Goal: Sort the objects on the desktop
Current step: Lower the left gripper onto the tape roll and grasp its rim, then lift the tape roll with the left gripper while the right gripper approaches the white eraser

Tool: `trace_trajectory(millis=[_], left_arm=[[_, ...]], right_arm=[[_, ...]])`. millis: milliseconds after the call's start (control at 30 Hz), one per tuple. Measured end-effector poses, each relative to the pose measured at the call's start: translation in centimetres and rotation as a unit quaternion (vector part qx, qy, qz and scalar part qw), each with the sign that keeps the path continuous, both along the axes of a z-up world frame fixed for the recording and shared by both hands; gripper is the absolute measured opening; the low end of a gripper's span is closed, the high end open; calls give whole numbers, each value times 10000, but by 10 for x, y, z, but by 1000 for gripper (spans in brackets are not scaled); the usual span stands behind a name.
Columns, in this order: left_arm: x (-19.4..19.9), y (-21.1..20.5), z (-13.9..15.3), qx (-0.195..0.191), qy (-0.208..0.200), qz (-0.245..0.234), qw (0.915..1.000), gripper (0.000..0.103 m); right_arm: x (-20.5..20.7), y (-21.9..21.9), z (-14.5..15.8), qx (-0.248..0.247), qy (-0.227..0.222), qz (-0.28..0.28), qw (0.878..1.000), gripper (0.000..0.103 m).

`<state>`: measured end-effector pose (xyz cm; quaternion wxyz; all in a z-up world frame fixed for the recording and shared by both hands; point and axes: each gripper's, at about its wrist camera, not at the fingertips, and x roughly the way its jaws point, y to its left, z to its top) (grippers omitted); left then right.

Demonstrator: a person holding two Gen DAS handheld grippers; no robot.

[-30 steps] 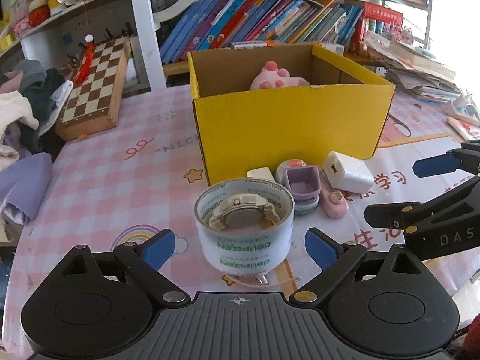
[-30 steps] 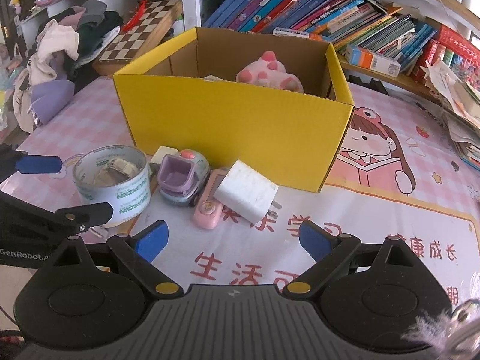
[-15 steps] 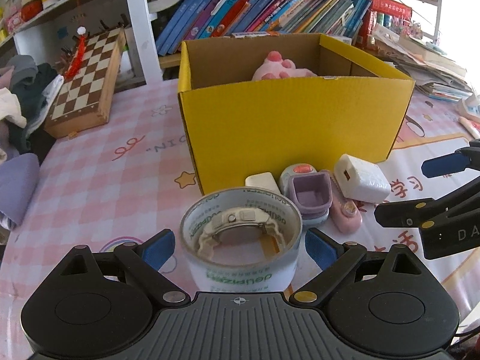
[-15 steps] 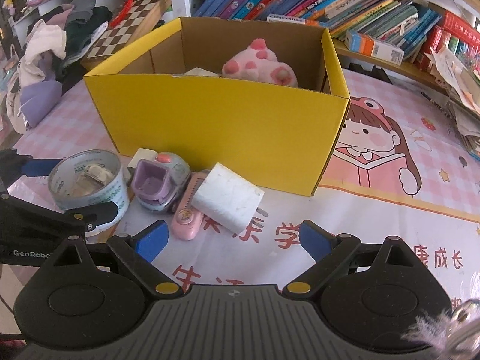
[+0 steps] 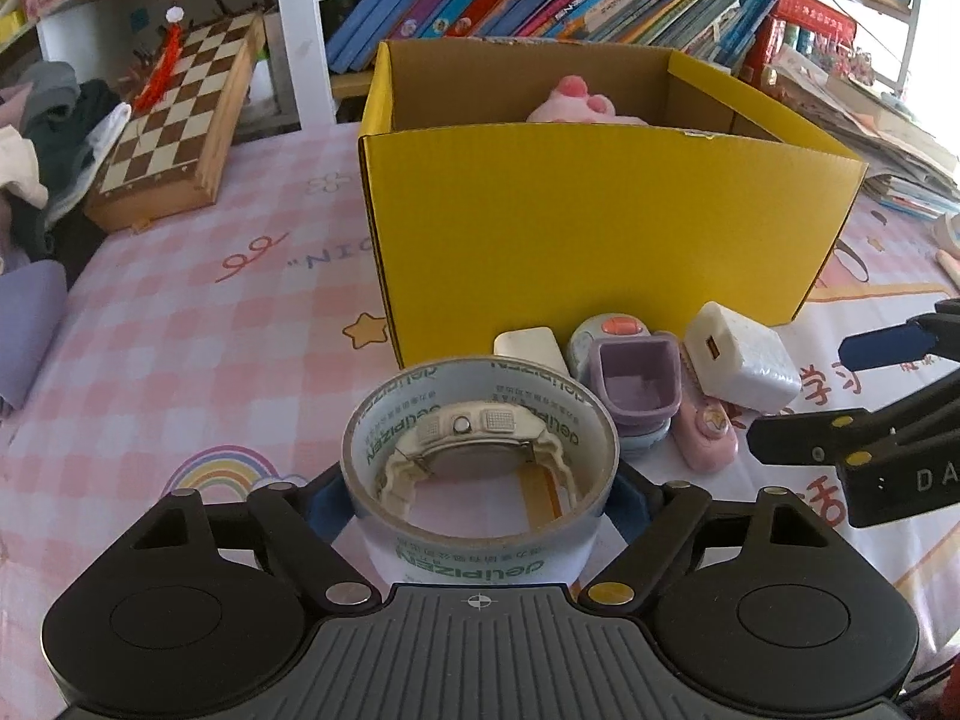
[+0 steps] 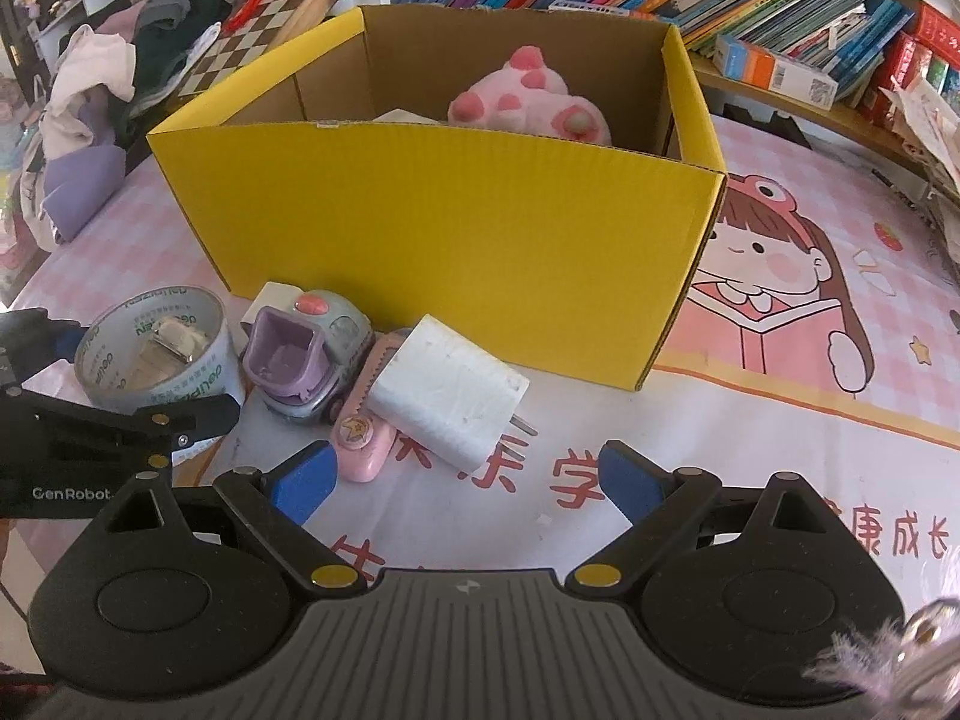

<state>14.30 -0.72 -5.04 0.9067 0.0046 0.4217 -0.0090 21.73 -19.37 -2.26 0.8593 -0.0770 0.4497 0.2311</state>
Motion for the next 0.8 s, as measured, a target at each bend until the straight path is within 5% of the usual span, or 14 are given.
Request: trace_trajectory(millis=[167, 467, 800], left_arm=[[-2, 1, 1, -111, 45, 31, 9999, 84], [-19, 7, 34, -226, -581, 228, 9978, 84], [-29, 11, 48, -188, -782, 382, 9960, 84]], right_arm=[[5, 1, -3, 67, 86, 55, 9999, 94], [13, 5, -3, 182, 108, -9, 9998, 93], [21, 9, -12, 199, 296, -109, 9993, 92]])
